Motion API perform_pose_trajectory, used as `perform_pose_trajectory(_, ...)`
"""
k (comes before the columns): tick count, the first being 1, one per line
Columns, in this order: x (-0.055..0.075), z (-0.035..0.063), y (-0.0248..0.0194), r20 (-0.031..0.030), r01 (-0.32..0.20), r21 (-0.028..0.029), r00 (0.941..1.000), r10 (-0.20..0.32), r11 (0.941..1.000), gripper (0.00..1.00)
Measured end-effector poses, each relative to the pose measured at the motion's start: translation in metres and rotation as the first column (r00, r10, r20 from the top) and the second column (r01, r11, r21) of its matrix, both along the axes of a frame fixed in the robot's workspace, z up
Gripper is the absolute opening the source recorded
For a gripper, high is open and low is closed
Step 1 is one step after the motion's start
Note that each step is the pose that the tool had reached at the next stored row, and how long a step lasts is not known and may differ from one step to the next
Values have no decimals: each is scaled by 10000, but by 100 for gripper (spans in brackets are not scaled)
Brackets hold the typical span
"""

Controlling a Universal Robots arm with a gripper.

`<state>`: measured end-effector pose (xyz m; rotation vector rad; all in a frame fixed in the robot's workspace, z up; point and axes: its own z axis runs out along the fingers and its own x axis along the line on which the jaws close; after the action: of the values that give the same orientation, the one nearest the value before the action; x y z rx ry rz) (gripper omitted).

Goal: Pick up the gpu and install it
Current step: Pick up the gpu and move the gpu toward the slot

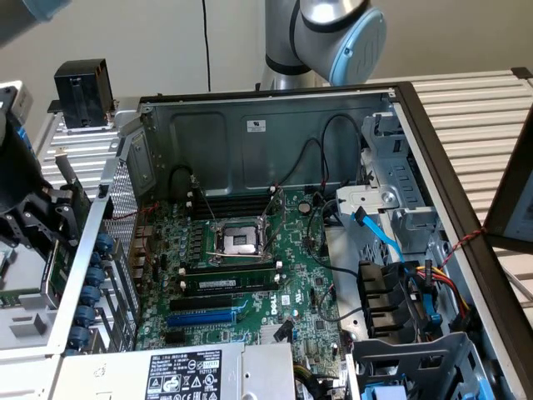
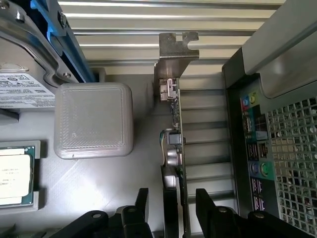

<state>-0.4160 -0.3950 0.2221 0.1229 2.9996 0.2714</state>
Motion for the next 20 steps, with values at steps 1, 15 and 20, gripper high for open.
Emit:
perform_pose_trajectory(1,0,1,-1,-43,0,0,10000,0,10000,51)
perform_pose_trajectory(15,56,0,-1,-449,-344,-379,9985,327,9987,51)
perform_pose_trajectory(20,75,0,0,-496,-603,-385,9971,584,9974,51)
